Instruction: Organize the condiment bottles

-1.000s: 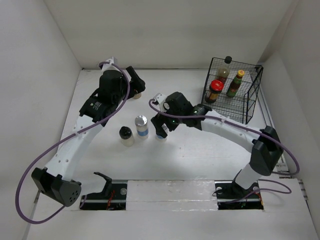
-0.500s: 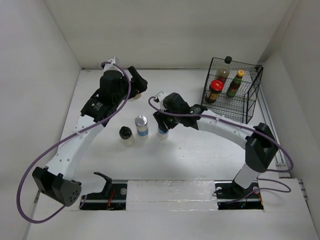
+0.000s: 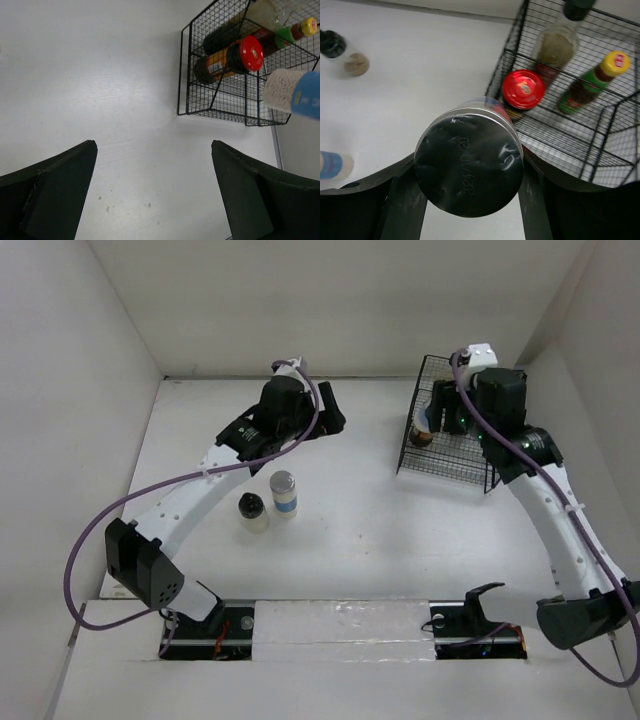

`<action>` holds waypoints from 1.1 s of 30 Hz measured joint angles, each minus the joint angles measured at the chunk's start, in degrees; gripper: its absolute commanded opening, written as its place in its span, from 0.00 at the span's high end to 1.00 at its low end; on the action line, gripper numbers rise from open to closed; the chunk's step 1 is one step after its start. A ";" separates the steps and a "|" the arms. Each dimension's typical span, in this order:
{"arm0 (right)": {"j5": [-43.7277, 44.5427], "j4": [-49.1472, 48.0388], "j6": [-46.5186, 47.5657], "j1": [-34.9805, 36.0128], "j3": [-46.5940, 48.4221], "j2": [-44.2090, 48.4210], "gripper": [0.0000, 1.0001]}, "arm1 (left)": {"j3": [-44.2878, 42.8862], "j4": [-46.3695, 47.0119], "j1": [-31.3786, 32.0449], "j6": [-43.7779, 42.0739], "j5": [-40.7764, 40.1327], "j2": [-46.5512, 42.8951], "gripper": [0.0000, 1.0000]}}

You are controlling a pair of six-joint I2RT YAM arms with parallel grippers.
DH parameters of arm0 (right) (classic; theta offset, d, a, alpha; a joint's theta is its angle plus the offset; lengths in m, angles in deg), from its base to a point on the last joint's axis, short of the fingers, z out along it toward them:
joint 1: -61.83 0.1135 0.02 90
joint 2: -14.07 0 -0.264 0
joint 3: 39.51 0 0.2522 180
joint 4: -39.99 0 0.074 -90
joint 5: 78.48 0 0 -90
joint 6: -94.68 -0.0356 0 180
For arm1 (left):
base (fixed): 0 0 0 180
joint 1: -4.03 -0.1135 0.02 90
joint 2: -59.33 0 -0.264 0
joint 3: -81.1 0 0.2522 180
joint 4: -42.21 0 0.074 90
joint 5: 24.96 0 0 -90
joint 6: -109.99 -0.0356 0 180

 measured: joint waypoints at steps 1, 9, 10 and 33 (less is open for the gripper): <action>-0.13 0.92 0.22 -2.25 0.90 -0.33 0.61 | 0.00 -0.22 0.63 -0.17 0.11 0.31 0.05; -3.13 3.67 1.73 -17.62 6.16 -9.22 0.64 | -0.35 -0.90 1.95 -0.79 1.44 0.55 0.05; -3.23 3.91 1.79 -18.49 6.86 -10.38 0.64 | -0.44 -0.90 1.90 -0.83 1.60 0.55 0.05; -5.20 -6.45 1.55 -22.08 -0.59 -19.41 0.61 | -0.44 -0.81 1.88 -1.75 2.73 0.55 0.05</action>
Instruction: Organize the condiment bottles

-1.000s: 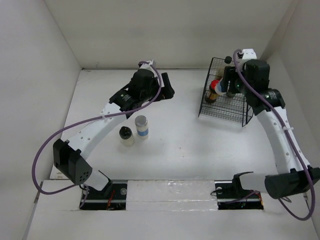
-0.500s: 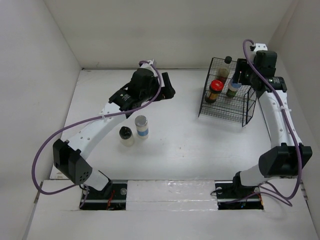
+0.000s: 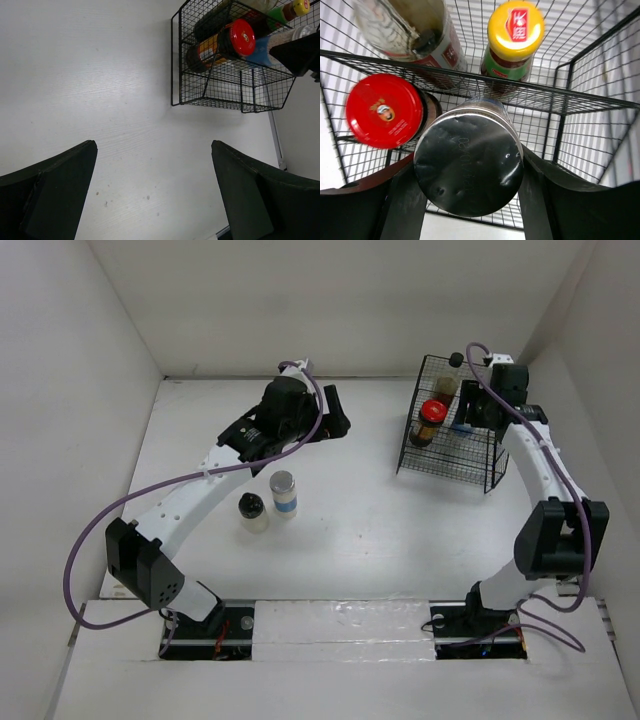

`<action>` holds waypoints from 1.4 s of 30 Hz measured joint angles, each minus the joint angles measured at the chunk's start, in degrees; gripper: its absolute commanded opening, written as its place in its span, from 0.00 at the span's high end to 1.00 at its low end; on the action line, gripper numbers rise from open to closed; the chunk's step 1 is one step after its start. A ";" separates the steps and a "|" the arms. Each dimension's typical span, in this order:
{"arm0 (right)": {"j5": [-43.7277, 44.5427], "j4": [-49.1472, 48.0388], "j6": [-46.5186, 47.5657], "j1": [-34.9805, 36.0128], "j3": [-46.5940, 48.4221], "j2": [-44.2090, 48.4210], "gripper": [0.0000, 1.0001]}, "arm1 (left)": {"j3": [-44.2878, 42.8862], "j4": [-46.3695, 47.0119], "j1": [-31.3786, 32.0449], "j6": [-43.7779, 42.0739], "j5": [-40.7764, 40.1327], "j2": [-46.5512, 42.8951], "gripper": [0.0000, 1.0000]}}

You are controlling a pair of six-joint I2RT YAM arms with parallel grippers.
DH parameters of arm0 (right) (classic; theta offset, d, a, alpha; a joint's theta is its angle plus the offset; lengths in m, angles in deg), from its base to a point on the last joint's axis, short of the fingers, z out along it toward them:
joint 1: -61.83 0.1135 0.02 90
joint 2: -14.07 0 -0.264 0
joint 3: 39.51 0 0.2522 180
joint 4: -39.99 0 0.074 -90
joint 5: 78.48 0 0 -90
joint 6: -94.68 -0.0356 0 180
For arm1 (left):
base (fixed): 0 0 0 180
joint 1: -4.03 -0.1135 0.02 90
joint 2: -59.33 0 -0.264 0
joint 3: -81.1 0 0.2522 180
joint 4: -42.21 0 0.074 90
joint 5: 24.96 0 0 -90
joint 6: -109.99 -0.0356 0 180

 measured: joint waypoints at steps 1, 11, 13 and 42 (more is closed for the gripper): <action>-0.13 -0.35 -0.15 0.00 -0.22 -1.14 0.59 | 0.00 0.00 0.00 0.00 0.00 0.00 0.05; -1.01 -1.88 -2.47 -0.37 1.09 -9.31 0.27 | 0.00 0.42 0.00 -0.24 0.46 0.00 0.05; -0.44 -1.46 -2.89 -0.26 1.11 -9.31 0.16 | 0.00 0.42 0.00 -0.28 0.42 0.00 0.05; -10.75 -14.53 1.40 51.28 -5.29 -3.43 0.00 | -13.29 -2.62 -2.21 -3.15 -15.93 -9.77 0.11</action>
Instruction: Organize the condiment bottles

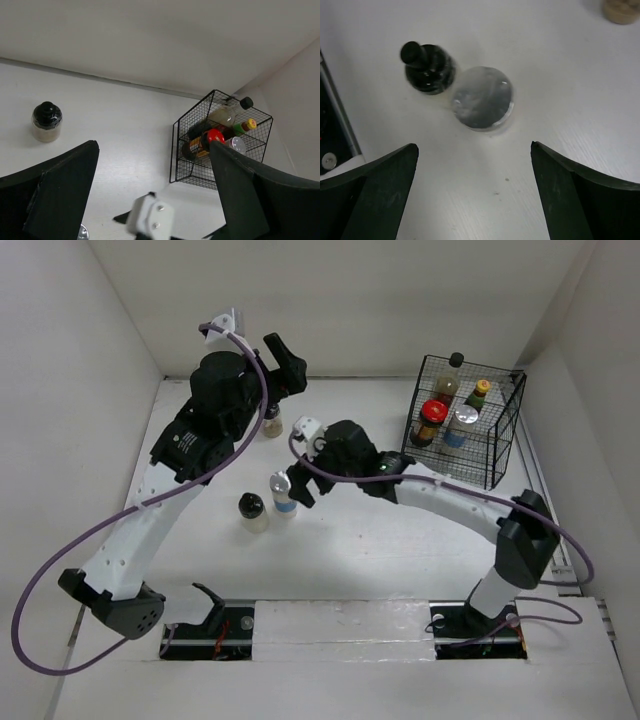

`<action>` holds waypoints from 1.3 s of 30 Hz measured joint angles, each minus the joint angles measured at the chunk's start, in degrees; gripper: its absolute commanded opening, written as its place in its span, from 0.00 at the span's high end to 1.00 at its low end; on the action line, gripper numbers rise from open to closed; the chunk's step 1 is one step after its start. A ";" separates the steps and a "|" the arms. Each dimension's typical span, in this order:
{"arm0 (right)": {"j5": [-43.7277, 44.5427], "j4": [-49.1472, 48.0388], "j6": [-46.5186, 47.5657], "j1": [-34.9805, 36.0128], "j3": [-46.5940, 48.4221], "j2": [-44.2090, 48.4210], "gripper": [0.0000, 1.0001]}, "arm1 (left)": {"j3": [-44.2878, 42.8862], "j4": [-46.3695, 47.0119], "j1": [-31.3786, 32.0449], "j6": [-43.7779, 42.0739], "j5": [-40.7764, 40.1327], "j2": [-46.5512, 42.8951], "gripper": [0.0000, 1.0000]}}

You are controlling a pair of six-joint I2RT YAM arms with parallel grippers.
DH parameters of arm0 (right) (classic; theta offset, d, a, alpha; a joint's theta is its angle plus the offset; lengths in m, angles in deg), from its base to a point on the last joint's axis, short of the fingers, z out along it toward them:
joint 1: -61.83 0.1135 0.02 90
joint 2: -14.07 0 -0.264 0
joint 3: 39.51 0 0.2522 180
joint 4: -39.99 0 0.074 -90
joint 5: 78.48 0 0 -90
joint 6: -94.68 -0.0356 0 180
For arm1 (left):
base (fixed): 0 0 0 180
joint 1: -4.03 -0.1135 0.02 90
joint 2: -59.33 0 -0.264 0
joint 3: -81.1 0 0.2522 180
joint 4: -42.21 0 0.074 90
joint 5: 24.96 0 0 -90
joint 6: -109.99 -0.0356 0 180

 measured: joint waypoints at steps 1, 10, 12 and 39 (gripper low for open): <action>-1.25 0.26 0.70 1.31 1.49 -2.03 0.00 | 0.26 -0.07 0.00 0.15 -0.33 -0.46 0.10; -2.69 1.46 3.32 3.61 10.27 -13.60 0.02 | 1.03 -0.94 0.00 0.24 -2.36 -1.44 0.09; -1.49 1.09 3.30 3.61 10.91 -15.32 0.10 | 1.03 -0.94 0.00 0.22 -2.32 -1.49 0.09; 19.15 11.34 -4.28 -36.02 0.55 31.80 0.61 | 0.02 0.48 5.27 -3.13 0.98 9.44 0.06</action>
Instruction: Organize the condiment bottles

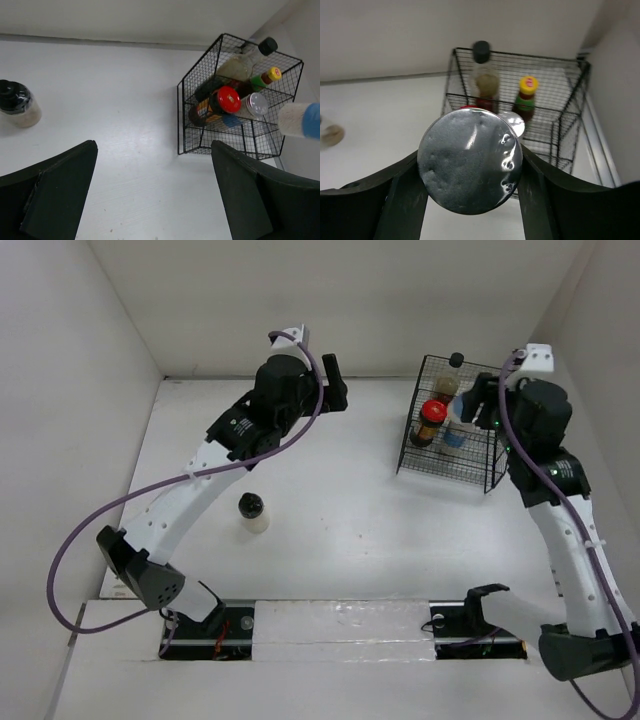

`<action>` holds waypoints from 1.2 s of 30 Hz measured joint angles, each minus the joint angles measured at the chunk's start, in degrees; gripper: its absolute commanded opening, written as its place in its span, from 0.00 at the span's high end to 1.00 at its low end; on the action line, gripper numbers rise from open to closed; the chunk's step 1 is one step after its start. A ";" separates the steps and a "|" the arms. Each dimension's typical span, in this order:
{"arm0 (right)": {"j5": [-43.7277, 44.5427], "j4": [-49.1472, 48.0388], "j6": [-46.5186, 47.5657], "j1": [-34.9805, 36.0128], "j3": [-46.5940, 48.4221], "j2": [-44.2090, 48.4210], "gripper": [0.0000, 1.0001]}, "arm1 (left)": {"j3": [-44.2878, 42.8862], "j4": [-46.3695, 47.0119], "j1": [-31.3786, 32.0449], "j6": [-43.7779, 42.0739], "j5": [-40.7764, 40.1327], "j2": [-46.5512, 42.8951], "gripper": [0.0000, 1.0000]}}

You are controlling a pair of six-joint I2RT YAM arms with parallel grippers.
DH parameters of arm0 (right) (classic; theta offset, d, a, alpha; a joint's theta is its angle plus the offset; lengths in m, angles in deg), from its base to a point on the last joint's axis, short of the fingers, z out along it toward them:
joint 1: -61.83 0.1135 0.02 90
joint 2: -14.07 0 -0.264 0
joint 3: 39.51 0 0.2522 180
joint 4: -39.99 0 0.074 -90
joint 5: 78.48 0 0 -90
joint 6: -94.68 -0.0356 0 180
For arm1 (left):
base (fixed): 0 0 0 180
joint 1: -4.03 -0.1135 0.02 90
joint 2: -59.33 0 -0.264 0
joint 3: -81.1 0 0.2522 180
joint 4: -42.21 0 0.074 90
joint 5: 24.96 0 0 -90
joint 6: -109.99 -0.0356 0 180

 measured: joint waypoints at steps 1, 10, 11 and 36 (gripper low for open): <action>0.13 1.20 -0.07 -3.17 0.57 0.07 0.61 | -0.02 0.00 0.24 -0.09 0.74 0.55 0.06; -4.55 9.16 -1.31 -20.85 3.17 -10.60 0.61 | 0.04 0.85 0.22 -0.07 3.43 1.25 0.06; -5.16 9.42 -1.38 -21.53 3.32 -12.09 0.61 | 0.55 1.27 0.22 -0.07 3.52 1.05 0.06; -7.48 0.39 -1.70 -25.73 4.28 -25.42 0.61 | 4.57 1.75 0.22 -0.09 3.91 -0.90 0.06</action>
